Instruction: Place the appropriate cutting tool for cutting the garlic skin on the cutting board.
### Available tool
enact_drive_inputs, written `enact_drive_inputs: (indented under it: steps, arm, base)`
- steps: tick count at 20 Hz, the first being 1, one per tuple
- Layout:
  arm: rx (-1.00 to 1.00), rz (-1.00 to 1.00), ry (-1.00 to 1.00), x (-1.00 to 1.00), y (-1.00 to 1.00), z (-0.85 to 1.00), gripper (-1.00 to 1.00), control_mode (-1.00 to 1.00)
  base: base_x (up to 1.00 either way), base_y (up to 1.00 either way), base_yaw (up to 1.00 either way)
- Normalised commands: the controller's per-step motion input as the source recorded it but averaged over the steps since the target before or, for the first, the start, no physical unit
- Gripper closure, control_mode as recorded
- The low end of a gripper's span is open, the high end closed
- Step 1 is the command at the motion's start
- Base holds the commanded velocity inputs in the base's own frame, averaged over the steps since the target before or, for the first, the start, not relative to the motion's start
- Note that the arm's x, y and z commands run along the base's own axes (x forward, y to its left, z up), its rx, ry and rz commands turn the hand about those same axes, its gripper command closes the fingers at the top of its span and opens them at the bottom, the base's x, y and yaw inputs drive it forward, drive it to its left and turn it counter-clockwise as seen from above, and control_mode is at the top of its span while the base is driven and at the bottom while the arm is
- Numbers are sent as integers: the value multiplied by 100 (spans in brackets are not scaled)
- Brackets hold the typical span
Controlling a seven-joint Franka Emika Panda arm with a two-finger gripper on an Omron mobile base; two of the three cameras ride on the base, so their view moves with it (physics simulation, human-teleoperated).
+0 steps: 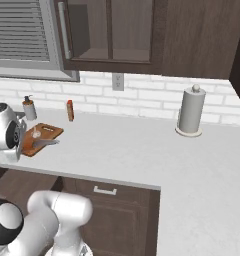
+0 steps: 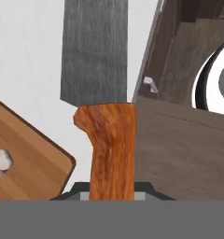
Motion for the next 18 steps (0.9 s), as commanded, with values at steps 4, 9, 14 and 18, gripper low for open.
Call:
enact_drive_inputs:
  steps: [4, 9, 14, 18]
  arm:
    - [3, 1, 1, 83, 32, 0, 100, -100]
    - [0, 4, 1, 70, 31, -4, 100, -100]
    - [0, 8, 3, 41, 24, -25, 100, -100]
    - [0, 11, 3, 18, 21, -33, 100, -100]
  base:
    - [0, 0, 0]
    - [0, 0, 0]
    - [0, 0, 0]
    - [0, 0, 0]
